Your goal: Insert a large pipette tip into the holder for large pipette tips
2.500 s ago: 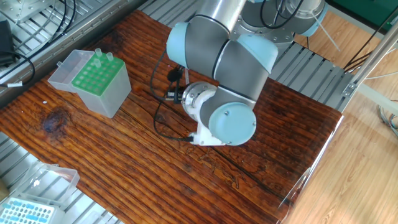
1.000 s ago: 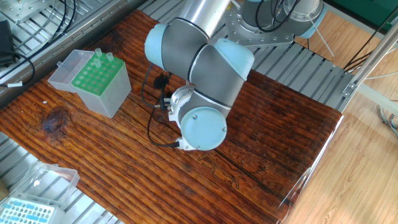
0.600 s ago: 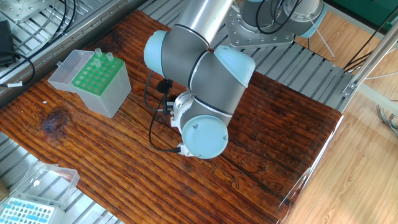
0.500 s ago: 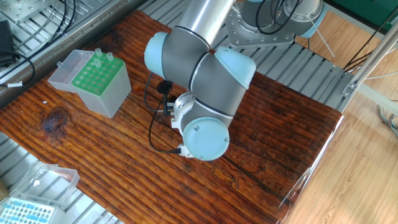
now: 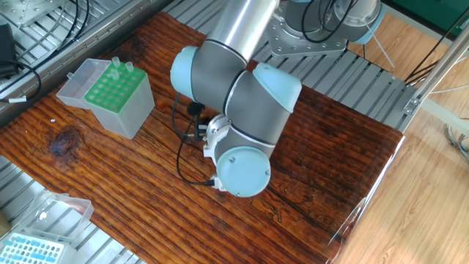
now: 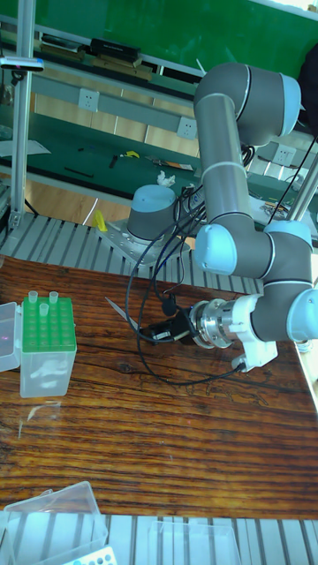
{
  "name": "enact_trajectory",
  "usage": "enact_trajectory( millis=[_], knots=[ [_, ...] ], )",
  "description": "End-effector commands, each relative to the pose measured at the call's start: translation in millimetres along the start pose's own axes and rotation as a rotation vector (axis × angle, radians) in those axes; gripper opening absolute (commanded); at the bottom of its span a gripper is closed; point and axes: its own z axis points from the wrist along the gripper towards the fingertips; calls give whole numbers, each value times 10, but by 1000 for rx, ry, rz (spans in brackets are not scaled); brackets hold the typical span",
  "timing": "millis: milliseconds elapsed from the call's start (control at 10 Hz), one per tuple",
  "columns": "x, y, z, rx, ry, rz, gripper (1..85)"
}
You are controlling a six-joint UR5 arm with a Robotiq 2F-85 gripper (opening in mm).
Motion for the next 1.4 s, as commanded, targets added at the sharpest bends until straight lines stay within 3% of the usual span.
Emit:
enact_trajectory(
  millis=[0,100,400,600,700,1100,1300],
  knots=[
    [16,11,28,10,30,10,327],
    [45,-49,25,43,44,17,330],
    [68,63,-47,17,36,-4,343],
    [-24,88,-25,10,10,-20,427],
    [-54,75,-1,13,10,-17,427],
    [105,49,-29,33,53,-22,413],
    [82,21,44,29,51,-38,413]
  ],
)
